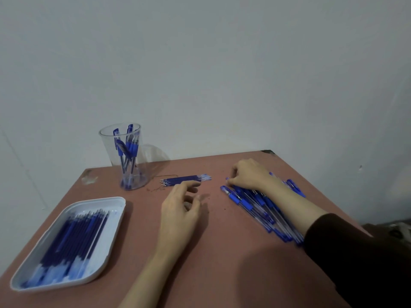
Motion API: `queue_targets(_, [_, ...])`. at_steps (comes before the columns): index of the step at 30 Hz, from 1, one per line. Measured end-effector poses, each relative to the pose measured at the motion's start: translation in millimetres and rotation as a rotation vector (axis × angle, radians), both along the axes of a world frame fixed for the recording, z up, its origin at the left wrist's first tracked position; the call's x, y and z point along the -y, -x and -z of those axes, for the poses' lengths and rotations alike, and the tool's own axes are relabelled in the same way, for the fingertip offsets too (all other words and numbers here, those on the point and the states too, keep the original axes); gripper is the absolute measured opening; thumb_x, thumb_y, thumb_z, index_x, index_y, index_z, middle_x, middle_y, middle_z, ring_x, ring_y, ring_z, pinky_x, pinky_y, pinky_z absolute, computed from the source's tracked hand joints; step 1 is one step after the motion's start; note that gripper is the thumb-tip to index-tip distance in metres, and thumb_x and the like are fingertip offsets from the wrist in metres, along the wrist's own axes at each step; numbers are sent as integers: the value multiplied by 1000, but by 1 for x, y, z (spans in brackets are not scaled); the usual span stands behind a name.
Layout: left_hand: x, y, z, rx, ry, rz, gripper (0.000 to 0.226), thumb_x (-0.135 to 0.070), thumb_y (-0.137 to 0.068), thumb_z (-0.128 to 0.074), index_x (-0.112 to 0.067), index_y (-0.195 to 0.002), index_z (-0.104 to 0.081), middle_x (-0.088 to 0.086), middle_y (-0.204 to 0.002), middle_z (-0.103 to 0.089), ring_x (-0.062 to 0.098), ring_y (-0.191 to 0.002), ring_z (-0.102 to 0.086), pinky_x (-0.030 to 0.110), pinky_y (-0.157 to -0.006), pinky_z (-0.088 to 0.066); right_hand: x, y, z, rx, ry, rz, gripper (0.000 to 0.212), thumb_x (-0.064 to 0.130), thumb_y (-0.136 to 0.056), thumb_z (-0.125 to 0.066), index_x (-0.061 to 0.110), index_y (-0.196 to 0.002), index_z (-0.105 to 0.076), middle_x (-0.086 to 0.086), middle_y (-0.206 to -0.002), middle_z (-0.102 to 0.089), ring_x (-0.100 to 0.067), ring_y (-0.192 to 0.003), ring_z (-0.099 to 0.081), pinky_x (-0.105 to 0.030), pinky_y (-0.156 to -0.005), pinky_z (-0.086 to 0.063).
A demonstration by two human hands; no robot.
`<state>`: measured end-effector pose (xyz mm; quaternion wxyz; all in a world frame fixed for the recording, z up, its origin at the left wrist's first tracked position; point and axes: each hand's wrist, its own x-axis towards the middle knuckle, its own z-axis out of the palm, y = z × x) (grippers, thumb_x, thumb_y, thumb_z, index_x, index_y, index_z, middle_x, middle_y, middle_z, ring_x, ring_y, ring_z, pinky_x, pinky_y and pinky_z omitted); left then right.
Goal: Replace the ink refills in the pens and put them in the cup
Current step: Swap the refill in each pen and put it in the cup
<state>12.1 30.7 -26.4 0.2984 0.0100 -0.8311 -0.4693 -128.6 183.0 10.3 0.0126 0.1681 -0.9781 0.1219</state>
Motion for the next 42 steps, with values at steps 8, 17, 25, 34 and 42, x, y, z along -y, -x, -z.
queue_targets(8, [1,2,-1,18,-30,3,28,-3,-86,-58,-23,-104,-65,-10,-92,-63,0,-78,-56,9,-64,-43,-2,5,-1,-16,245,25,16,15,-78,-60,7,-65,-56,-21,-76,-67,-17,-60,-52,-30,-57,-42])
queue_targets(17, [1,3,4,63,-12,26,23,-3,-86,-60,-21,-100,-68,-7,-89,-63,2,-69,-56,10,-62,-44,8,3,4,9,61,-34,36,46,-81,-66,10,-85,-68,-1,-83,-67,-16,-82,-58,-29,-62,-44])
queue_targets(25, [0,7,6,91,49,37,21,-4,-86,-59,-19,-94,-70,-7,-89,-64,1,-65,-57,10,-63,-43,16,1,1,-25,96,-40,35,22,-76,-61,14,-54,-36,0,-52,-40,-17,-55,-40,-26,-50,-30])
queue_targets(34, [17,1,-5,-15,-123,-62,28,2,-86,-56,-21,-99,-67,-4,-91,-67,-5,-71,-59,6,-61,-43,34,-39,-39,-40,458,-228,13,32,-92,-54,19,-91,-57,2,-66,-59,-18,-60,-57,-29,-60,-45])
queue_targets(42, [50,-9,-9,-228,-181,-305,29,-2,-89,-54,-23,-108,-62,0,-100,-65,0,-79,-58,6,-67,-42,101,-84,17,432,804,-175,18,13,-93,-47,17,-101,-63,3,-63,-53,-9,-48,-44,-22,-43,-36])
